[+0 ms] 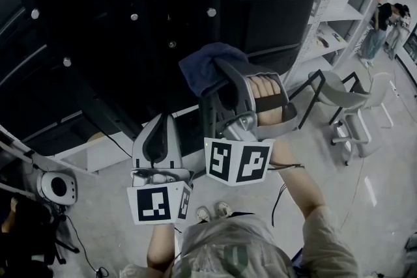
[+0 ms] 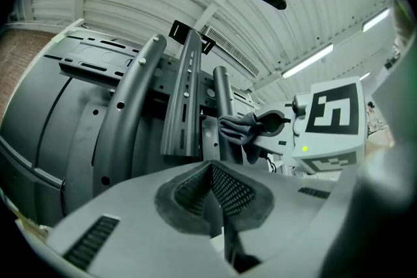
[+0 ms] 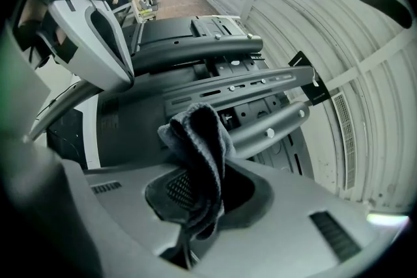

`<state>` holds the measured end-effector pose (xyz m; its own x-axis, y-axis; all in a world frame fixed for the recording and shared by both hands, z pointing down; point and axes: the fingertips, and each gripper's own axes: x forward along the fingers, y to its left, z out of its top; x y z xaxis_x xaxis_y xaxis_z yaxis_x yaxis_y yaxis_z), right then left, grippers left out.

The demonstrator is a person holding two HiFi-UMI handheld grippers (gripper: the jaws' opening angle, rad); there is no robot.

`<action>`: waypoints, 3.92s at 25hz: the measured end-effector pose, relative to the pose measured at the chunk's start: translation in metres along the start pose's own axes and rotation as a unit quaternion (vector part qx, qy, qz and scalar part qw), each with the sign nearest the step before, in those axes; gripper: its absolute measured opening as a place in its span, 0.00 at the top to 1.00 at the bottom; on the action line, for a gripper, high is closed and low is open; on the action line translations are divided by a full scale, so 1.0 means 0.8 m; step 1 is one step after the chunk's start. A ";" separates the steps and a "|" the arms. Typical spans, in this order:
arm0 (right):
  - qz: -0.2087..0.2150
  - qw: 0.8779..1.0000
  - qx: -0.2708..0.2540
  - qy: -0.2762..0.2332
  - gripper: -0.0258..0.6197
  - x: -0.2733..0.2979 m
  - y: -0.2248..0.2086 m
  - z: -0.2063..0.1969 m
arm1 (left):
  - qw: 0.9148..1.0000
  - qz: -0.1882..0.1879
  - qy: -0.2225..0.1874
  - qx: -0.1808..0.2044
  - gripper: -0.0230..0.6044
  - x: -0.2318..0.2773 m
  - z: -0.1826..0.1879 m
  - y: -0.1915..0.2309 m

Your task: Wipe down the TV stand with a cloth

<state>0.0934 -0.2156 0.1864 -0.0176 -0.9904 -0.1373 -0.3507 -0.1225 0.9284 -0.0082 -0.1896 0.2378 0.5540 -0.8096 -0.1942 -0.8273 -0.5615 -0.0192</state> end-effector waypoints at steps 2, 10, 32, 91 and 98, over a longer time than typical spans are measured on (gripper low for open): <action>0.007 1.000 0.002 0.001 0.87 -0.001 0.008 -0.002 | 1.000 -0.001 -0.002 0.000 0.94 -0.002 -0.003 0.000; 0.043 0.999 0.015 0.010 0.87 -0.010 0.049 -0.016 | 1.000 0.009 0.009 -0.003 0.94 -0.008 -0.025 0.003; 0.115 0.992 0.030 0.035 0.87 -0.025 0.138 -0.043 | 0.998 0.006 0.054 -0.022 0.94 -0.004 -0.074 0.002; 0.418 0.903 0.003 0.100 0.87 -0.120 0.707 -0.247 | 0.989 0.054 0.126 -0.056 0.94 -0.025 -0.366 0.048; 0.427 0.900 -0.011 0.089 0.87 -0.123 0.711 -0.244 | 0.989 0.054 0.121 -0.059 0.94 -0.014 -0.367 0.050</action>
<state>0.0789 -0.2007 0.7951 -0.1207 -0.7190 0.6844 -0.2624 0.6880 0.6766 -0.0200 -0.2529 0.5274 0.4818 -0.8748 0.0519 -0.8736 -0.4748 0.1065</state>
